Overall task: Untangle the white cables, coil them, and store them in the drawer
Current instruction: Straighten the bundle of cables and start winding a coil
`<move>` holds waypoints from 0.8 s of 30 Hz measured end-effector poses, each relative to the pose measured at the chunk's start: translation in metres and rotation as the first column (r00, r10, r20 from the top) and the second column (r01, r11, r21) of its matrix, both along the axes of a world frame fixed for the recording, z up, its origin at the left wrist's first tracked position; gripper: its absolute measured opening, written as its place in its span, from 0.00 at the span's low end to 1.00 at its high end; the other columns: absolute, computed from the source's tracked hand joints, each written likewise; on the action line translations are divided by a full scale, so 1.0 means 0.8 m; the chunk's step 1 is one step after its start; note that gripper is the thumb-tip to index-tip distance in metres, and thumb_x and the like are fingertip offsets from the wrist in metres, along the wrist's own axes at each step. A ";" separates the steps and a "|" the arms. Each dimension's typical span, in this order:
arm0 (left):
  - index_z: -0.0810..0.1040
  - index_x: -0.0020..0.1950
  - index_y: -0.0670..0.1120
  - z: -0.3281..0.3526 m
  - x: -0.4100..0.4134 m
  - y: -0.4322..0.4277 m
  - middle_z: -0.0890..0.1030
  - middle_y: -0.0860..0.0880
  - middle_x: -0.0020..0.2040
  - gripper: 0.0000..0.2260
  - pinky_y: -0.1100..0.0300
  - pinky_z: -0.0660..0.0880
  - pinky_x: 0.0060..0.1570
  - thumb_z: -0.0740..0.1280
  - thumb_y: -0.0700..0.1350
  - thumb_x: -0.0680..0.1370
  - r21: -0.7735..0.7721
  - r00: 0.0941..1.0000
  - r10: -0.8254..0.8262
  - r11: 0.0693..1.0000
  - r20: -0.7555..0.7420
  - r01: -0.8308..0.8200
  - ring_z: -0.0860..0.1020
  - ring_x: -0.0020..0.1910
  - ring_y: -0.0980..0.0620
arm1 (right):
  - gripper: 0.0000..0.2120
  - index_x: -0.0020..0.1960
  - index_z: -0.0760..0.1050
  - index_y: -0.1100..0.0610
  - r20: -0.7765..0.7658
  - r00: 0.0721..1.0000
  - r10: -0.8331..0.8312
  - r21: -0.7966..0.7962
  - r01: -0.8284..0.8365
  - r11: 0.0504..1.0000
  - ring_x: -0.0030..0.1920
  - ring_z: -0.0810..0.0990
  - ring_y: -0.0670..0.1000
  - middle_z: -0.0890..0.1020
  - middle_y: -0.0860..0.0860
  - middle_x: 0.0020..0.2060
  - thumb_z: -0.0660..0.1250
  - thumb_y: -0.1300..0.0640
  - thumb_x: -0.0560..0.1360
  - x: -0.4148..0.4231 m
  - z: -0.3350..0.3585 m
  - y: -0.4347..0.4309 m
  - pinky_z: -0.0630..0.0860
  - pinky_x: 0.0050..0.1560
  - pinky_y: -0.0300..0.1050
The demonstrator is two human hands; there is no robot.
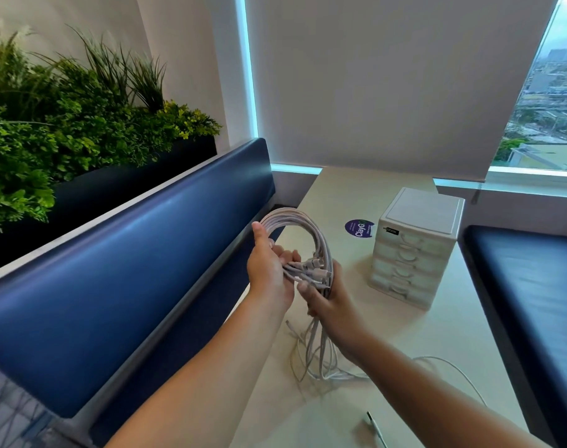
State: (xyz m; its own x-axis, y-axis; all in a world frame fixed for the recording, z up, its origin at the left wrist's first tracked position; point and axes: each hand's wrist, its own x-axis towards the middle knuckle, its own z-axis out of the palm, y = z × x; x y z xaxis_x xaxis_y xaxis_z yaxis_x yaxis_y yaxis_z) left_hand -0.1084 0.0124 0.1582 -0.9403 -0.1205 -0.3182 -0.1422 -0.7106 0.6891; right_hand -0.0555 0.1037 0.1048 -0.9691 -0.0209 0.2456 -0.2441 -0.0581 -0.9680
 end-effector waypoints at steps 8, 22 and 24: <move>0.66 0.37 0.46 -0.004 0.010 0.007 0.63 0.51 0.26 0.22 0.54 0.79 0.44 0.60 0.63 0.79 0.117 0.999 -0.044 0.992 -0.013 0.045 0.66 0.24 0.54 | 0.18 0.56 0.68 0.54 0.045 0.999 -0.017 -0.218 0.027 0.976 0.28 0.67 0.44 0.71 0.49 0.31 0.62 0.44 0.72 0.001 0.017 -0.005 0.66 0.28 0.37; 0.66 0.35 0.48 -0.003 0.025 0.013 0.66 0.51 0.25 0.24 0.60 0.72 0.30 0.58 0.67 0.77 0.104 0.993 -0.113 0.988 0.021 0.111 0.71 0.23 0.53 | 0.38 0.62 0.68 0.56 -0.016 0.999 -0.048 -0.207 0.044 0.977 0.56 0.80 0.50 0.81 0.56 0.53 0.78 0.40 0.60 0.002 0.003 0.005 0.77 0.53 0.40; 0.65 0.36 0.47 -0.004 0.032 0.020 0.68 0.50 0.26 0.23 0.61 0.75 0.30 0.58 0.66 0.78 0.097 0.993 -0.113 0.989 0.024 0.111 0.71 0.23 0.53 | 0.40 0.61 0.68 0.59 0.043 0.991 -0.128 -0.258 0.135 0.957 0.53 0.82 0.54 0.81 0.60 0.52 0.77 0.36 0.59 0.000 0.008 -0.004 0.78 0.49 0.41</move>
State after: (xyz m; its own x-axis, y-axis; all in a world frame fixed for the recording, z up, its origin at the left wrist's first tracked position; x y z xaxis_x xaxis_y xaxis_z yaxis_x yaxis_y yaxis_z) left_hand -0.0830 0.0285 0.1552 -0.9363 0.0171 -0.3508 -0.2437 -0.7510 0.6137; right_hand -0.0553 0.1003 0.1114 -0.9651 0.1686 0.2003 -0.2414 -0.2771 -0.9300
